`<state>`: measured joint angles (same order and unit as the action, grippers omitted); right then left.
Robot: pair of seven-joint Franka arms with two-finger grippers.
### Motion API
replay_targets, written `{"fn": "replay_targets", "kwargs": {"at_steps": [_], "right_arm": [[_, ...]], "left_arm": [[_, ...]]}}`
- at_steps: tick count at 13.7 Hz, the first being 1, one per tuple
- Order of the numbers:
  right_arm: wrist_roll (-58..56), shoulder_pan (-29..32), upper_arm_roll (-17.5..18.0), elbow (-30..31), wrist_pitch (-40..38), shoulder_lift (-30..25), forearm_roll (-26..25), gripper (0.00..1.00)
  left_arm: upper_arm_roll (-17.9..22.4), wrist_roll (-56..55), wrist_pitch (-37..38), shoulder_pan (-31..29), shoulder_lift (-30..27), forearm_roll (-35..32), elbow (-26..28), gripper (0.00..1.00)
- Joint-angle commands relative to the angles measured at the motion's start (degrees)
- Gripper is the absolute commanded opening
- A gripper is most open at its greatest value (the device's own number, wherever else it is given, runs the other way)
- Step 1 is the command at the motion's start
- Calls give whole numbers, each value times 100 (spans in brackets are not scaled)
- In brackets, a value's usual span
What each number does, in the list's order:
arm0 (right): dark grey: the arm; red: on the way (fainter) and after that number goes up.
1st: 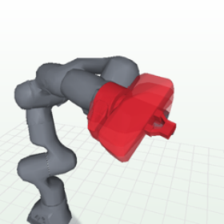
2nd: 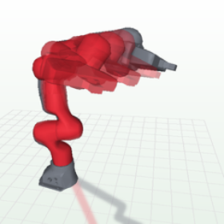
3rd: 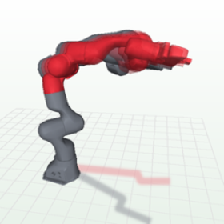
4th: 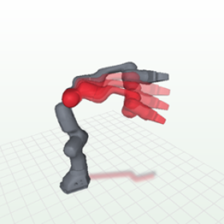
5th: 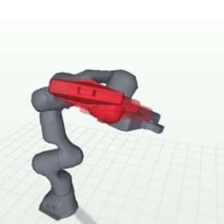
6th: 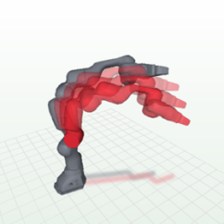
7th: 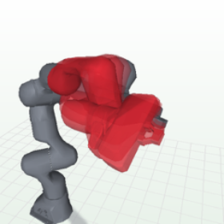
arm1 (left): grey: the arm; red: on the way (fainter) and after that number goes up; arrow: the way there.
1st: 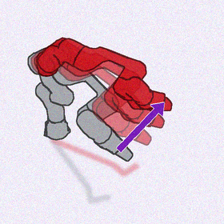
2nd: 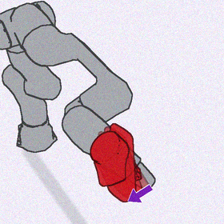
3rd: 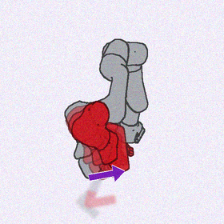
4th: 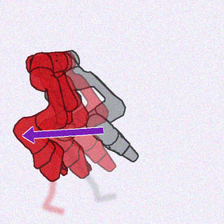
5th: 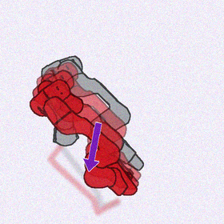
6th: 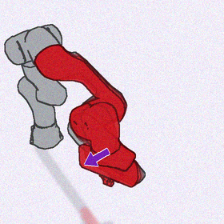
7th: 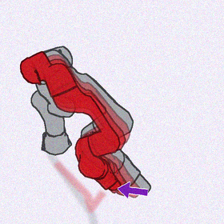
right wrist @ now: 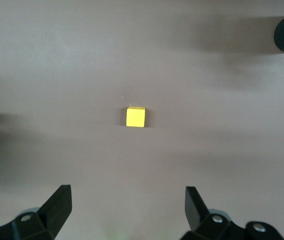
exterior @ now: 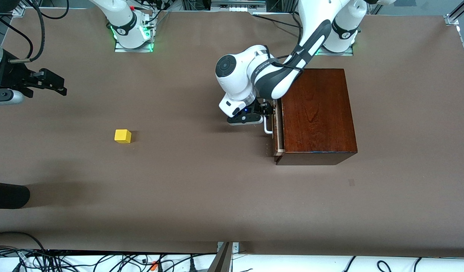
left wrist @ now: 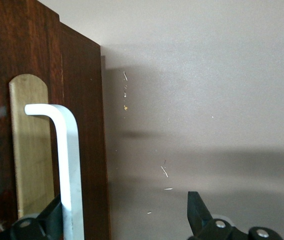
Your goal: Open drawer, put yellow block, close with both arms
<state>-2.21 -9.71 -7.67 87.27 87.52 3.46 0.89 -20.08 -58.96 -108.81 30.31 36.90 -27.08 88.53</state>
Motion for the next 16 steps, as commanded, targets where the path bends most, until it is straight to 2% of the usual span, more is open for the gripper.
{"fn": "replay_targets", "kwargs": {"at_steps": [1,8,13,16], "right_arm": [[-8,57,11,-43,-60,14,25,100],[-8,57,2,-43,-68,14,25,100],[1,66,2,-43,-60,14,25,100],[-8,75,2,-43,54,163,34,100]], "left_arm": [[-23,-221,17,230,326,10,-494,100],[-23,-300,26,371,520,229,-951,100],[-23,-431,26,608,818,291,-1479,100],[-23,-476,17,687,924,291,-1629,100]]}}
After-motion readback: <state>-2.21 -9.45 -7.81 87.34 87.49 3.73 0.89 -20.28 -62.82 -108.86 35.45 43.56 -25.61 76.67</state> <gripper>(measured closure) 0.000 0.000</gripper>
